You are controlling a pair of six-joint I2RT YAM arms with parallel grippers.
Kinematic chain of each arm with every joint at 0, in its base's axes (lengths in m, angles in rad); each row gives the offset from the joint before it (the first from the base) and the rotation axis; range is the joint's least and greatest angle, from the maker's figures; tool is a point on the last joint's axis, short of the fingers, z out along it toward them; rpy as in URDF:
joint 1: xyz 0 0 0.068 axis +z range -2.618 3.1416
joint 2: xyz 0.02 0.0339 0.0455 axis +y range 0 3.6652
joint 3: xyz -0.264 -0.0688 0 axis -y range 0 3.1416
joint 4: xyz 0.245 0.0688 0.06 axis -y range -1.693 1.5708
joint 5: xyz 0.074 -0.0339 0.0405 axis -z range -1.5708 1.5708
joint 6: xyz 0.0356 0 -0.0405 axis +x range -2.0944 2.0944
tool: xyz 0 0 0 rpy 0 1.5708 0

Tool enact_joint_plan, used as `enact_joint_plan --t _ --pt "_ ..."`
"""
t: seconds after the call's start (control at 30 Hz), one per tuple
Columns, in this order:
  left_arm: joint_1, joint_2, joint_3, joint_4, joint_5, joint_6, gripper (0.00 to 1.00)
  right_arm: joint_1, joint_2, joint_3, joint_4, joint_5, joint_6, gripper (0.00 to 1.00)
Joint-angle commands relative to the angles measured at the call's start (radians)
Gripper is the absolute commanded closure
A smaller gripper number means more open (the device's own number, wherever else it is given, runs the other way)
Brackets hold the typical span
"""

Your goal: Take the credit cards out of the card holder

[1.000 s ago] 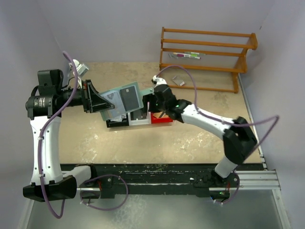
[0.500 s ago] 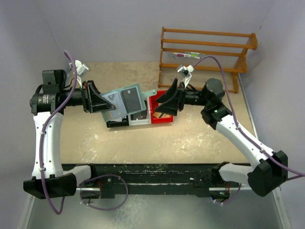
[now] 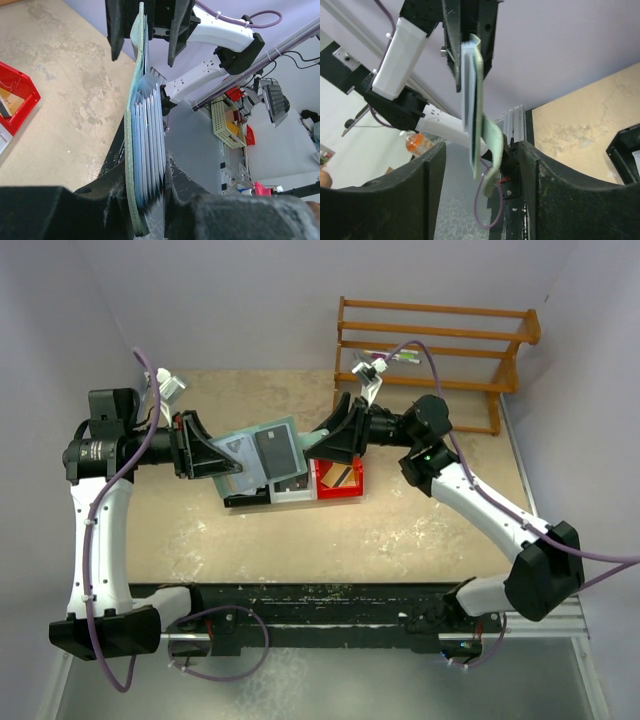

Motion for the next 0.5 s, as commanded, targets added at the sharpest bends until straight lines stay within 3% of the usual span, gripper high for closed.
enact_joint_plan --t 0.0,0.17,0.47 --pt "0.001 -0.019 -0.001 0.046 0.123 -0.013 0.87 0.023 -0.006 0.042 0.058 0.016 0.009 0.43" --pt "0.0 -0.025 -0.002 0.068 0.142 -0.04 0.87 0.025 0.014 0.046 0.096 0.022 0.048 0.55" --pt "0.0 -0.04 -0.011 0.117 0.154 -0.084 0.88 0.048 0.043 0.055 0.083 0.033 0.05 0.54"
